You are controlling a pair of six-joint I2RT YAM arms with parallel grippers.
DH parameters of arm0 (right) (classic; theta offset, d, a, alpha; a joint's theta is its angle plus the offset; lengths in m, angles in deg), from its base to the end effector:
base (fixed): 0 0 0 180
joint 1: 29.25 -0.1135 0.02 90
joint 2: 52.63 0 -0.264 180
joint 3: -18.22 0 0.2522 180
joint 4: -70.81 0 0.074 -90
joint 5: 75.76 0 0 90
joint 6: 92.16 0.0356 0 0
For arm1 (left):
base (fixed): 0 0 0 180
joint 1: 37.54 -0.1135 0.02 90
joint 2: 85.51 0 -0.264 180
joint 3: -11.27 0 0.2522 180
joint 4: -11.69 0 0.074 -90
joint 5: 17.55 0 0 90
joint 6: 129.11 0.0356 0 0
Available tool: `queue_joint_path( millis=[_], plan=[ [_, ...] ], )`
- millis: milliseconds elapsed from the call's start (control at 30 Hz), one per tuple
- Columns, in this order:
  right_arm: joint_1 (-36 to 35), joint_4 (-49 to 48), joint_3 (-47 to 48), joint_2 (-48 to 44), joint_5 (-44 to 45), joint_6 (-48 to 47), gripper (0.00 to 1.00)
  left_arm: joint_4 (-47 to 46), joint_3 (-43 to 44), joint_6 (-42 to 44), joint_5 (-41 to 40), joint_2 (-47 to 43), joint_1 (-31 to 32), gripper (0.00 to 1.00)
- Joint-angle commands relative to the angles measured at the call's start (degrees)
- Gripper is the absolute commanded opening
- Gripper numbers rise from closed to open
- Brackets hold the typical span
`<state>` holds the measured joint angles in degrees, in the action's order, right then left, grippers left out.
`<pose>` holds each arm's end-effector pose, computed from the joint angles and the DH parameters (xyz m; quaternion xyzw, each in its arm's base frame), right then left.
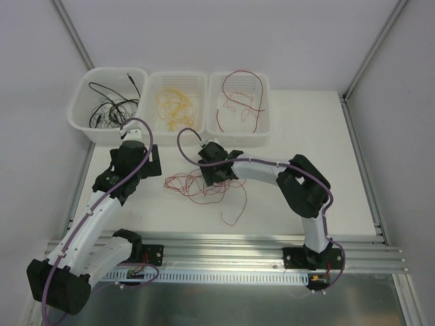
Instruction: Untangle the cables
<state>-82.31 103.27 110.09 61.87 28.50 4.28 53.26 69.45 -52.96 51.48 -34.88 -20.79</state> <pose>0.2620 0.3339 0.1677 -0.3404 0.8840 0.0449 0.3172 0.1870 -0.0430 0.2907 -0.0634 0.8702 0.0332 0.4875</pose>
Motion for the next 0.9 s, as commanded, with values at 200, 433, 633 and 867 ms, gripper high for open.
queue_joint_path(
  millis=[200, 433, 633, 867],
  plan=[
    [-0.2, -3.32, -2.16, 1.08, -5.3, 0.86, 0.01, -1.36, 0.14, 1.1, 1.02, -0.36, -0.76, 0.99],
    [-0.2, -1.92, -2.35, -5.32, -6.36, -2.39, 0.01, -1.45, 0.14, 1.1, 1.28, -0.53, -0.76, 0.99],
    [1.37, 5.99, 2.74, -16.23, -1.52, -7.74, 0.01, -1.45, 0.31, 1.1, 1.55, -0.53, -0.76, 0.99],
    [6.03, 13.99, 15.04, -22.56, 3.65, -13.29, 0.01, -1.53, 0.14, 1.1, 1.46, -0.89, -0.76, 0.99]
  ],
)
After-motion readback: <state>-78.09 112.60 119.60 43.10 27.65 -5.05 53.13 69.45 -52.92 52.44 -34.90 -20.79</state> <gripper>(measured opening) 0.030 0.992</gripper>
